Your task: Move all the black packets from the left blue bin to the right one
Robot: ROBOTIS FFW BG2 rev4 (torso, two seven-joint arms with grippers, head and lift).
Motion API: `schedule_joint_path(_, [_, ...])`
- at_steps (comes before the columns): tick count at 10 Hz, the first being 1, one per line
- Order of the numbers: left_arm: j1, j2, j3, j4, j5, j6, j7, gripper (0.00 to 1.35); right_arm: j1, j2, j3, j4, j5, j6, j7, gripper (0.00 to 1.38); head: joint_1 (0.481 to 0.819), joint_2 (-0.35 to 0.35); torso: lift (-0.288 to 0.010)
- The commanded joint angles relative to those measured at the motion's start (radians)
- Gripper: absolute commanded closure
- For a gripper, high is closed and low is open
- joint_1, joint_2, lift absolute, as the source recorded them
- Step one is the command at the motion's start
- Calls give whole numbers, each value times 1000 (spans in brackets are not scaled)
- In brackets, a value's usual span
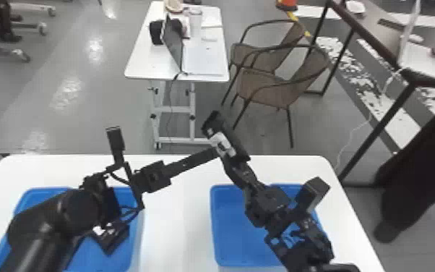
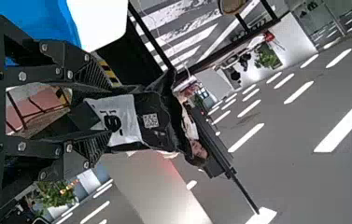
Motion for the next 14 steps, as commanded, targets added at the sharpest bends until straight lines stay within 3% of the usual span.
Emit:
schedule_joint_path(1, [22, 1, 13, -2, 5, -19, 8, 478, 13, 4, -23, 0, -11, 23, -2, 1283, 695, -133, 0])
schedule_joint_path(2, [47, 16, 18, -28, -7, -45, 12, 295, 40, 14, -63, -28, -7, 82, -15, 1283, 695, -135, 0])
schedule_joint_path(4, [133, 57, 71, -160, -62, -85, 65, 163, 97, 49, -161, -74, 7, 171, -50, 1283, 695, -145, 0])
schedule_joint_path(5, [185, 68, 114, -212, -67, -111, 91, 101, 113, 59, -200, -79, 3, 214, -56, 1283, 695, -147, 0])
schedule_joint_path(6, [234, 62, 160, -256, -54, -125, 129, -2, 128, 59, -238, -94, -1, 294, -67, 1283, 695, -142, 0])
schedule_joint_path(7, [261, 51, 203, -278, -59, -138, 132, -2, 139, 59, -264, -97, -11, 352, -76, 1283, 695, -135, 0])
schedule_joint_path(9, [306, 51, 238, -354, -157, -241, 164, -2, 140, 59, -307, -94, -51, 466, -79, 1283, 695, -126, 0])
schedule_joint_path(11, [346, 62, 235, -356, -194, -433, 172, 45, 120, 59, -335, -54, -122, 530, -88, 1283, 695, -101, 0])
schedule_joint_path(12, [363, 62, 234, -396, -257, -459, 210, 75, 119, 59, -362, -48, -146, 584, -88, 1283, 695, -88, 0])
schedule_joint_path(13, [375, 62, 234, -462, -324, -431, 255, 88, 119, 59, -387, -52, -151, 630, -90, 1283, 695, -83, 0])
schedule_joint_path(14, [372, 62, 234, -491, -360, -387, 255, 91, 111, 59, -404, -51, -162, 676, -90, 1280, 695, -78, 0])
